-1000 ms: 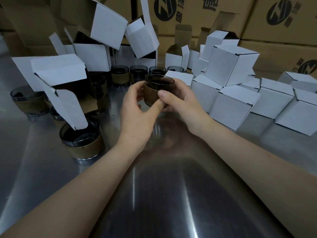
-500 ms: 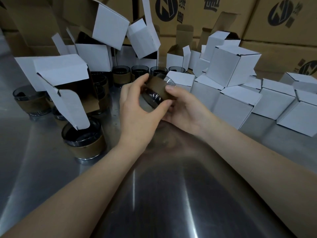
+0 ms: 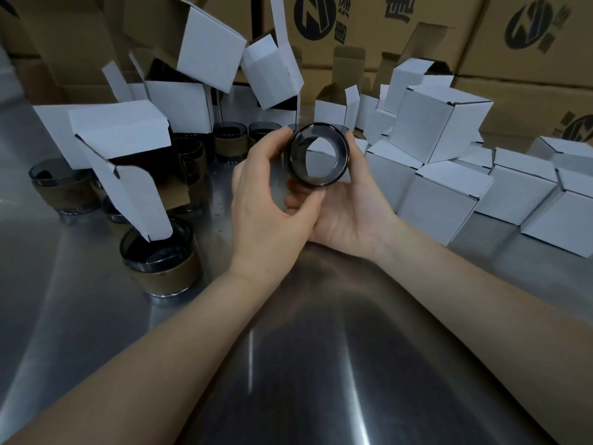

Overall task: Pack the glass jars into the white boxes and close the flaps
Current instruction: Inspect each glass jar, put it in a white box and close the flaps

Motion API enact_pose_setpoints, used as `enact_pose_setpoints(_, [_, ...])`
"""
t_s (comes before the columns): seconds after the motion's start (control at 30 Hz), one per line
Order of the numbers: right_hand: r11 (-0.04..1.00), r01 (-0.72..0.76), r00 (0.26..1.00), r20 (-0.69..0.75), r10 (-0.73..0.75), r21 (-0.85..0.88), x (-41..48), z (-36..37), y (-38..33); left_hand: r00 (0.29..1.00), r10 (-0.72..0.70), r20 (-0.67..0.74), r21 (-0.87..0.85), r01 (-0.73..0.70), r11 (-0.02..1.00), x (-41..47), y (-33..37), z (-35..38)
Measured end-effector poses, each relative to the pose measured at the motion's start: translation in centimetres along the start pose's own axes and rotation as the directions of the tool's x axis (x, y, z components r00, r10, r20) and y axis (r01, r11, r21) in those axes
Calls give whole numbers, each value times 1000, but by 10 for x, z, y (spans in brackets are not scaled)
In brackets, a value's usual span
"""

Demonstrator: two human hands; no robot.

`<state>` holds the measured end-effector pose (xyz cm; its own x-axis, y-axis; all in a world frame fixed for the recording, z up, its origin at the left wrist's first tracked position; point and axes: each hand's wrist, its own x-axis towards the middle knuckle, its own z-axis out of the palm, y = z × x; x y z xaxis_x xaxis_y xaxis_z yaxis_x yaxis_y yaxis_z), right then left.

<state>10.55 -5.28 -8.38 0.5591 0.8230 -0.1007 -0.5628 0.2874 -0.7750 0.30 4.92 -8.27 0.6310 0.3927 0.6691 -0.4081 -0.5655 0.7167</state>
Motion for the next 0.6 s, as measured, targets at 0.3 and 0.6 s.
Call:
enact_pose_setpoints(0.3, [988, 155, 987, 48, -154, -9, -5, 4, -2, 999, -37, 33, 36, 35, 999, 0, -3, 3])
enact_pose_setpoints(0.6, [904, 295, 917, -174, -359, -310, -3, 10, 4, 965, -249, 81, -35, 253, 967, 2, -11, 4])
